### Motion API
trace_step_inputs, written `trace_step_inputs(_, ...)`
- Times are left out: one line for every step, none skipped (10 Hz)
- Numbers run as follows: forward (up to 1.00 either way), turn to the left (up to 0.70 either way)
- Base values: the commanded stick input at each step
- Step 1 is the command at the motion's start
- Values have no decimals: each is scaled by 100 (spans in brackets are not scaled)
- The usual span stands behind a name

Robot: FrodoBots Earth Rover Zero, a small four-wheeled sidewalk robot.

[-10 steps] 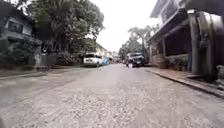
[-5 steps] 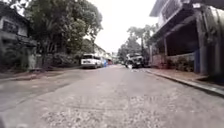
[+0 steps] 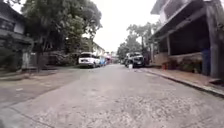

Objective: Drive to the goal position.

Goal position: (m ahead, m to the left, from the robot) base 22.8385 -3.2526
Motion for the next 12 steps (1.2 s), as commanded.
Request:
trace_step_inputs(100,0)
trace_step_inputs(100,0)
trace_step_inputs(100,0)
trace_step_inputs(100,0)
trace_step_inputs(100,0)
trace_step_inputs(100,0)
trace_step_inputs(100,0)
trace_step_inputs(100,0)
trace_step_inputs(100,0)
trace_step_inputs(100,0)
trace_step_inputs(100,12)
trace_step_inputs(100,27)
